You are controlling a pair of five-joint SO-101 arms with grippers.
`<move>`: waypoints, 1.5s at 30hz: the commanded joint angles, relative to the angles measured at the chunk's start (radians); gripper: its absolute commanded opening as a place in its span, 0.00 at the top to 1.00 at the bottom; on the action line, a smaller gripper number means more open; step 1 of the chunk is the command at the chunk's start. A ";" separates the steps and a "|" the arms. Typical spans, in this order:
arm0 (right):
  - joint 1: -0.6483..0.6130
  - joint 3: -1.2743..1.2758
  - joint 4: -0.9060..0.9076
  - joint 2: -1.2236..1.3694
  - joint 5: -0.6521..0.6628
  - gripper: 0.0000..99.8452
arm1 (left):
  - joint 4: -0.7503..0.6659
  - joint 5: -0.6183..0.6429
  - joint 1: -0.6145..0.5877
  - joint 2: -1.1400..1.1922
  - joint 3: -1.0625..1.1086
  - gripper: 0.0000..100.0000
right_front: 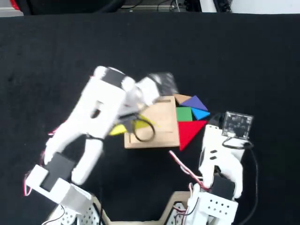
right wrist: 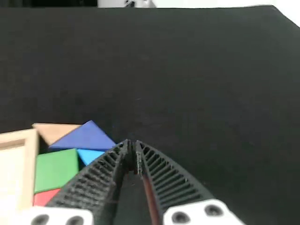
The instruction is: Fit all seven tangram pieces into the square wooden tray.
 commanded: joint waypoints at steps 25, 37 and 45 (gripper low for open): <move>0.031 0.001 -0.029 -0.051 -0.005 0.98 | -0.186 0.147 0.114 0.319 -0.200 0.72; 0.000 0.001 -0.029 -0.051 -0.003 0.98 | -0.143 0.146 0.131 0.328 -0.208 0.72; -0.006 0.001 -0.029 -0.051 0.028 0.98 | -0.143 0.161 0.125 0.328 -0.226 0.64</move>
